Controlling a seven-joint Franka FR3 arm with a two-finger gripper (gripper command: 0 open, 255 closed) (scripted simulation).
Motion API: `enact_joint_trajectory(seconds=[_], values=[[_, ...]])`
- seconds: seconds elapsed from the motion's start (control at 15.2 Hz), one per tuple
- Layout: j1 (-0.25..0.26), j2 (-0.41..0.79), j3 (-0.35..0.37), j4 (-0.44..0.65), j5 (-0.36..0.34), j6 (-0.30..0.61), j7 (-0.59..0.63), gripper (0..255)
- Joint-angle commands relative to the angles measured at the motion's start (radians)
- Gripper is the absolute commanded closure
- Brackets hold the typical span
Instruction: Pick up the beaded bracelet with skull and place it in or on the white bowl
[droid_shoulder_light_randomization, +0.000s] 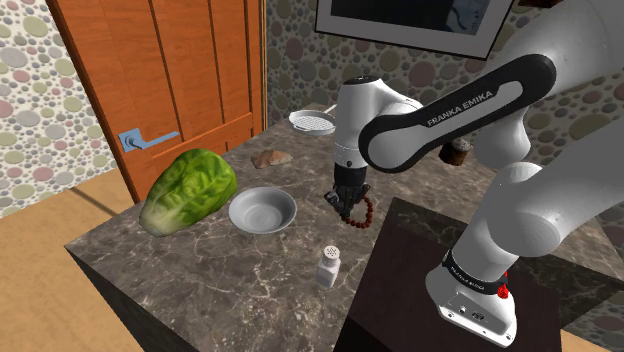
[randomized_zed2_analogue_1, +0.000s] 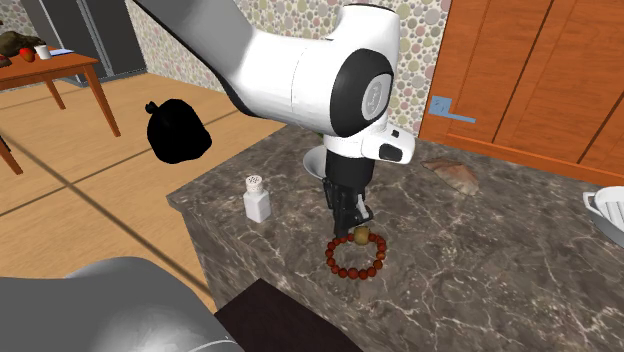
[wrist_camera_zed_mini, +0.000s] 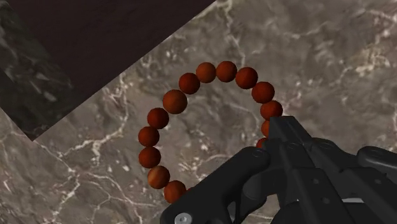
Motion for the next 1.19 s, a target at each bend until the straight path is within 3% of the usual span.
enact_joint_trajectory(seconds=[0.0,0.07,0.13,0.4,0.59,1.12], values=[[0.0,0.0,0.0,0.0,0.0,0.0,0.0,255],[0.0,0.0,0.0,0.0,0.0,0.0,0.0,255],[0.0,0.0,0.0,0.0,0.0,0.0,0.0,0],[-0.002,-0.194,-0.153,-0.127,0.006,-0.005,-0.247,0],[-0.036,-0.309,-0.284,-0.192,-0.028,-0.021,-0.437,0],[-0.021,-0.215,-0.297,-0.251,-0.008,0.138,-0.472,0]])
